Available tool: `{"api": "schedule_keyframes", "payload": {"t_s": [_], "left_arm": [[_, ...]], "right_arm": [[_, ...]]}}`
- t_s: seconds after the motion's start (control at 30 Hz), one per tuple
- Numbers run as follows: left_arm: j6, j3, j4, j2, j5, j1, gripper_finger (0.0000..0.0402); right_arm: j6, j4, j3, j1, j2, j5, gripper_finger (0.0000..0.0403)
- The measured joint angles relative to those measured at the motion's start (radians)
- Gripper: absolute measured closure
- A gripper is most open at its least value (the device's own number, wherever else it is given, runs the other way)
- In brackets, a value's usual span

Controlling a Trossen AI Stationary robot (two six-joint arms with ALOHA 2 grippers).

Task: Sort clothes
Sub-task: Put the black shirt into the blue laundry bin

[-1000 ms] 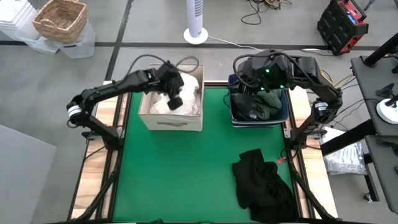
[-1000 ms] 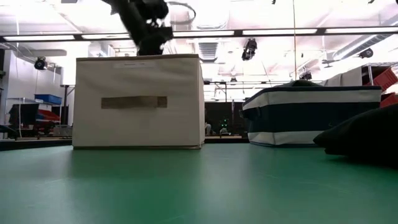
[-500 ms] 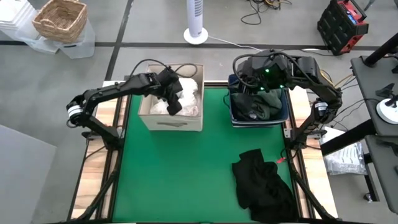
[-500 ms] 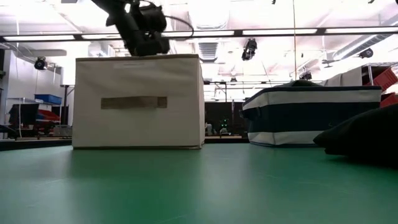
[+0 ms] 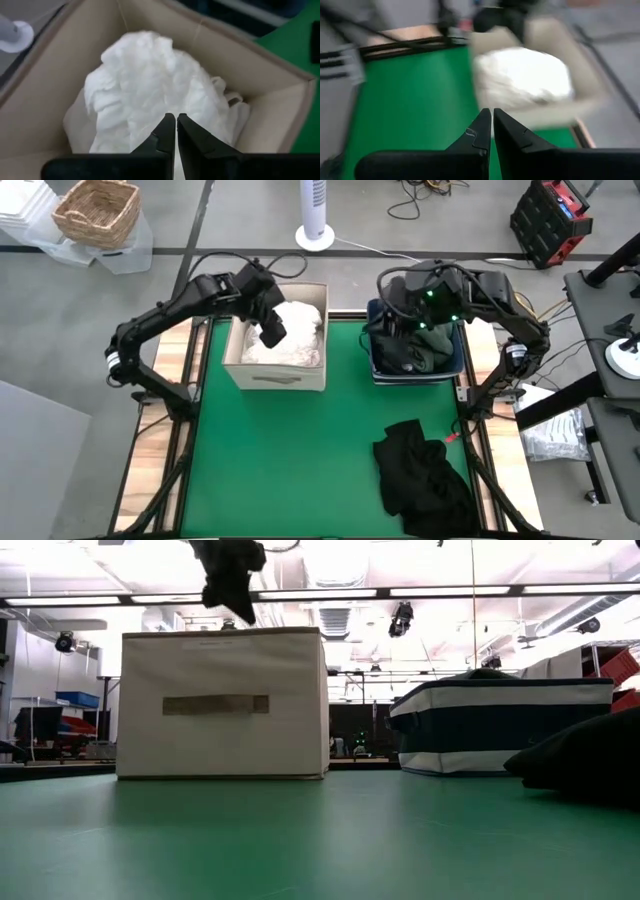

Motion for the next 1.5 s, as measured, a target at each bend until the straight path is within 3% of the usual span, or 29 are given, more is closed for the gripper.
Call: {"api": "schedule_keyframes", "payload": {"t_s": [0.1,0.27,0.5,0.77,0.97,1.27,1.5], "left_arm": [[-0.004,0.019,0.018,-0.025,0.0,-0.03,0.0402],[-0.007,0.022,0.083,-0.095,0.0,-0.109,0.0402],[-0.048,0.009,0.261,-0.197,-0.006,-0.267,0.0402],[-0.051,-0.024,0.314,-0.249,-0.28,-0.476,0.0402],[-0.108,-0.107,0.32,-0.291,-0.291,-0.591,0.0402],[-0.127,-0.242,0.398,-0.338,-0.316,-0.649,0.0402],[-0.119,-0.392,0.61,-0.425,-0.318,-0.649,0.0402]], "right_arm": [[-0.049,0.061,0.0,0.031,0.005,-0.095,0.039],[-0.094,0.132,-0.001,0.061,0.004,-0.092,0.039],[-0.114,0.07,-0.001,0.053,0.003,-0.057,0.039],[-0.088,0.02,-0.001,0.055,-0.008,-0.016,0.039],[-0.005,-0.181,0.001,0.075,-0.029,-0.016,0.039],[0.057,-0.229,-0.019,0.159,-0.056,-0.074,0.039],[0.037,-0.229,-0.108,0.212,-0.088,-0.074,0.039]]}}
